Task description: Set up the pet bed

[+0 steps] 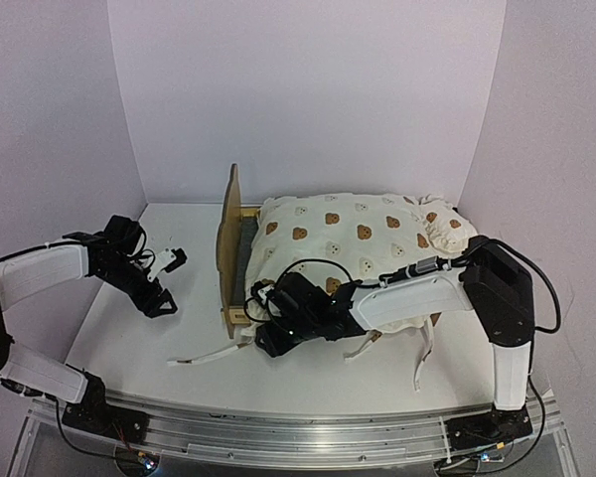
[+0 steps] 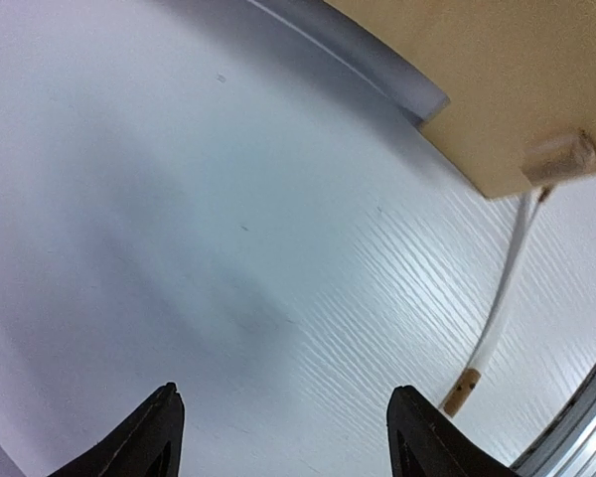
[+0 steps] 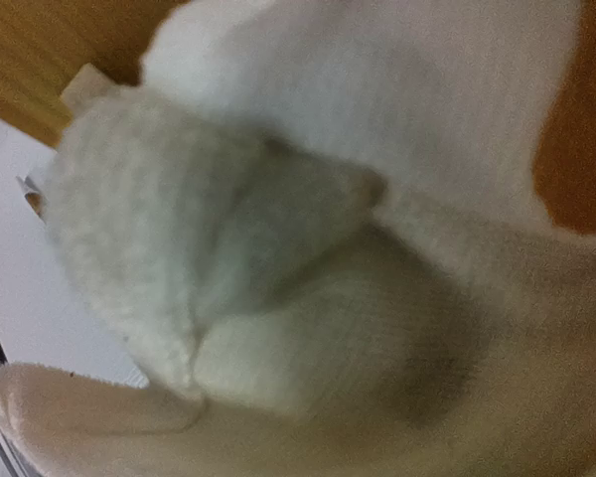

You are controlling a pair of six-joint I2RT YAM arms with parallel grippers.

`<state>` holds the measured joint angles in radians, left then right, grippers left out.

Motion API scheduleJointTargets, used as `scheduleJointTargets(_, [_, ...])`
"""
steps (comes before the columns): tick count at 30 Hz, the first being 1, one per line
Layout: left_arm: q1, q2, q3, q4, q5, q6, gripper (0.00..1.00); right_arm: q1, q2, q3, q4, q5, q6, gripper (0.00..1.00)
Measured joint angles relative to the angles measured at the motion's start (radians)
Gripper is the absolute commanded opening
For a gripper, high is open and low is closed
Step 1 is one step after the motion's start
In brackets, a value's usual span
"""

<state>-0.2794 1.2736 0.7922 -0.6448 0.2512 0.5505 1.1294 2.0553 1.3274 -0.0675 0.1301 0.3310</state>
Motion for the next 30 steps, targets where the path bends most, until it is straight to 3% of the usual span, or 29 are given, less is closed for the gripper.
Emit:
scheduleJointTargets(2, [-0.038,-0.023,-0.063,0.018,0.009,0.032,0.76,0.000,0.015,0.000,0.015,0.018,0.008,0.17])
scheduleJointTargets(8, [-0.149,-0.098,-0.189,0.055,0.038,0.131,0.84,0.000,0.020,0.001,0.025,0.080,-0.009,0.01])
scheduleJointTargets(20, [-0.385,-0.087,-0.286,0.160,0.025,0.157,0.87,-0.040,-0.059,0.147,-0.061,0.053,-0.057,0.00])
scheduleJointTargets(30, [-0.435,-0.060,-0.360,0.283,-0.023,0.161,0.72,-0.108,-0.055,0.212,-0.116,0.046,-0.019,0.02])
